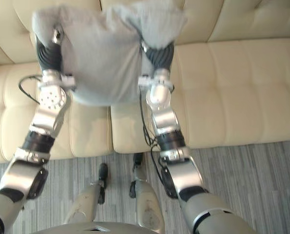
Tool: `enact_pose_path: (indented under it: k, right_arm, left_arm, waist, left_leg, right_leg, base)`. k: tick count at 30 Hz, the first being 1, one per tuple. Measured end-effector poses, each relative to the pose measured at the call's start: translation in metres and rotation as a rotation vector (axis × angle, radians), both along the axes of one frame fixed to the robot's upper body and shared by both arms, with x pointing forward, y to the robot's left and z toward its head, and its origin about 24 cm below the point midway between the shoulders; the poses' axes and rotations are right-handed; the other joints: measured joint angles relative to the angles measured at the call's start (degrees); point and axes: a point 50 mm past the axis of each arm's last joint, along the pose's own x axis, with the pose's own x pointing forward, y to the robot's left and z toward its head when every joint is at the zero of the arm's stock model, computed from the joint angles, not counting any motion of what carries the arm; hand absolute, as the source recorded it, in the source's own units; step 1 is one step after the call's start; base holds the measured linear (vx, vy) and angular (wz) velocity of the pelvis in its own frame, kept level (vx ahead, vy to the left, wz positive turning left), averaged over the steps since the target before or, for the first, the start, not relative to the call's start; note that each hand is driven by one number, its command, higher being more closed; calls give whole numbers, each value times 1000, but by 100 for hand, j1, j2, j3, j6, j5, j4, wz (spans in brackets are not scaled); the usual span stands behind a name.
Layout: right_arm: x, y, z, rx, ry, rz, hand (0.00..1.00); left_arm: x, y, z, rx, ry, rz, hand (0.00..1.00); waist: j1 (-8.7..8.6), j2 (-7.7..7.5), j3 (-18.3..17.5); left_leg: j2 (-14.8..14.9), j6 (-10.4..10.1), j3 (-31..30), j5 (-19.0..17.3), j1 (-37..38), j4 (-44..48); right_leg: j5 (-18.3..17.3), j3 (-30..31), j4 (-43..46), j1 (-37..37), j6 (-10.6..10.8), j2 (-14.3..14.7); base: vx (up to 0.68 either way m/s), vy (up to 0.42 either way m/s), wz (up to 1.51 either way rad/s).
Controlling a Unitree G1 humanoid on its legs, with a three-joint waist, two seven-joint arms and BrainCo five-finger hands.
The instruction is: Pick up cushions and gather them together orderly.
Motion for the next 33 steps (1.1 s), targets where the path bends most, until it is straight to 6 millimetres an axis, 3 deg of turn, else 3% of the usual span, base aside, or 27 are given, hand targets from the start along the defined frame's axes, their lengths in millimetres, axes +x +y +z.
enact_pose_path:
  k: [5, 8, 10, 11, 12, 13, 19, 26, 30, 33]
  right_arm:
    - [6, 4, 46, 37, -75, -11, 100]
    - [9, 6, 61, 65, -87, 3, 100]
    - [11, 9, 75, 70, -95, 8, 100]
    - [11, 10, 81, 81, -102, 17, 0]
    - [10, 10, 85, 85, -109, 20, 0]
    - [9, 9, 88, 86, -115, 19, 0]
    - [3, 4, 124, 107, -180, 8, 0]
    - [-6, -11, 138, 113, -243, -14, 0]
    - [-10, -27, 138, 104, -258, -9, 0]
    - [-9, -47, 128, 92, -241, -22, 0]
  left_arm:
    - [8, 6, 54, 8, -88, 51, 100]
    - [11, 8, 75, 1, -106, 68, 100]
    - [11, 11, 89, -10, -124, 77, 100]
    - [10, 11, 94, -19, -136, 73, 100]
    - [9, 11, 98, -23, -141, 73, 100]
    - [10, 12, 101, -28, -141, 76, 0]
    - [11, 26, 112, -124, -139, 76, 0]
    - [7, 32, 120, -158, -169, 75, 0]
    - [3, 54, 124, -129, -179, 103, 0]
    - [-1, 81, 117, -128, -168, 150, 0]
  waist:
    - [1, 23, 427]
    - [25, 33, 516]
    - [47, 47, 774]
    - [60, 46, 863]
    - [70, 47, 864]
    - [77, 48, 865]
    - [126, 51, 1119]
    - [174, 47, 1118]
    - [199, 45, 1118]
    - [215, 45, 1118]
  left_leg:
    - [0, -34, -117, 99, -202, -43]
    - [-2, -43, -192, 195, -366, -136]
    - [-24, -33, -208, 218, -381, -136]
    - [-41, -30, -224, 236, -424, -163]
    - [-63, -31, -252, 294, -502, -231]
    - [-80, -25, -270, 351, -562, -299]
    - [-203, 56, -270, 566, -883, -537]
    - [-269, 81, -204, 707, -1082, -710]
    - [-249, 62, -127, 724, -1218, -693]
    - [-178, 40, -8, 705, -1202, -640]
  right_leg:
    - [54, -18, 1, -193, -4, -6]
    - [130, 87, 2, -408, 41, -12]
    - [140, 89, 1, -412, 40, -39]
    - [143, 88, 1, -458, 43, -56]
    - [162, 87, 2, -554, 63, -78]
    - [178, 94, 1, -640, 67, -97]
    - [376, 286, 1, -1074, 137, -224]
    - [466, 520, 2, -1371, 206, -294]
    - [467, 545, 4, -1527, 208, -275]
    - [588, 635, 5, -1530, 366, -211]
  base:
    - [-6, 88, 10]
    - [18, 118, 18]
    - [6, 88, 9]
    - [-9, 89, 13]
    - [-4, 79, 15]
    - [-1, 92, 20]
    - [-18, 84, 5]
    - [-24, 73, 1]
    - [-23, 31, -6]
    - [-13, 30, -18]
